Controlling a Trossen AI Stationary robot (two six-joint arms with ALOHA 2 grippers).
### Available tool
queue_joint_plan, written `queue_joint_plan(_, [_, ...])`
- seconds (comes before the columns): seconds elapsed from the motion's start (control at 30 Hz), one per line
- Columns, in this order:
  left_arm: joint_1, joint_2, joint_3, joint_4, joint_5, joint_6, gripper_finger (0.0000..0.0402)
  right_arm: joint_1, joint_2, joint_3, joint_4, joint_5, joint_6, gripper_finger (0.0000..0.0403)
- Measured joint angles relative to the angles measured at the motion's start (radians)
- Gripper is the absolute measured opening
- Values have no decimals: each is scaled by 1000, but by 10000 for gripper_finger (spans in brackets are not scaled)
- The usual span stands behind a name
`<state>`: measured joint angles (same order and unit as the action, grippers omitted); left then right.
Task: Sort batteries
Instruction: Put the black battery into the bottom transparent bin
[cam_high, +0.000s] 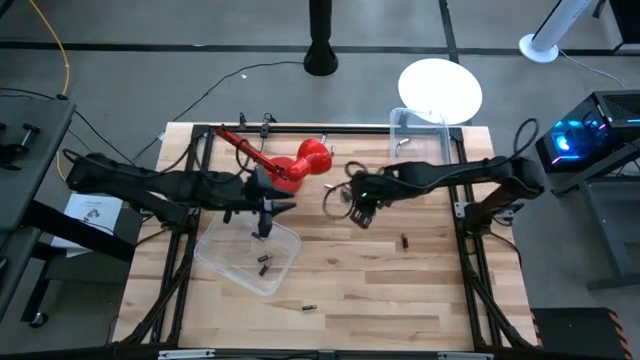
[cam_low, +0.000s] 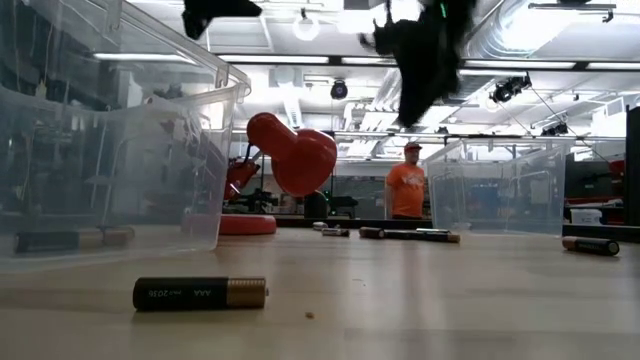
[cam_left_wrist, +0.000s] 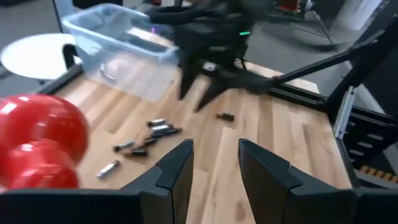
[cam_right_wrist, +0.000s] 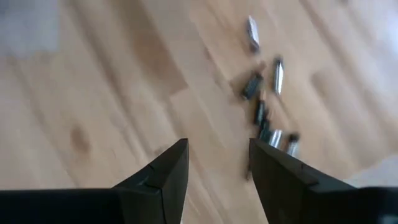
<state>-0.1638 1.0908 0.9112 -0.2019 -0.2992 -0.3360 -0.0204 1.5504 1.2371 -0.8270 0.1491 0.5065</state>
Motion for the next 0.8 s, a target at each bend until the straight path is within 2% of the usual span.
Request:
queue_joint_plan(0.13, [0, 12, 8, 67, 2, -2, 118, -80, -52, -201, 326, -97, 120, 161])
queue_joint_plan(0.27, [15, 2, 8, 115, -1, 4, 118, -124, 34, -244, 446, -48, 137, 161])
queue_joint_plan(0.5, [30, -25, 8, 139, -2, -11, 118, -155, 233, -136, 420, 12, 129, 161])
queue_joint_plan(0.8, [30, -29, 8, 145, -2, -30, 118, -170, 364, -21, 281, 55, 98, 161])
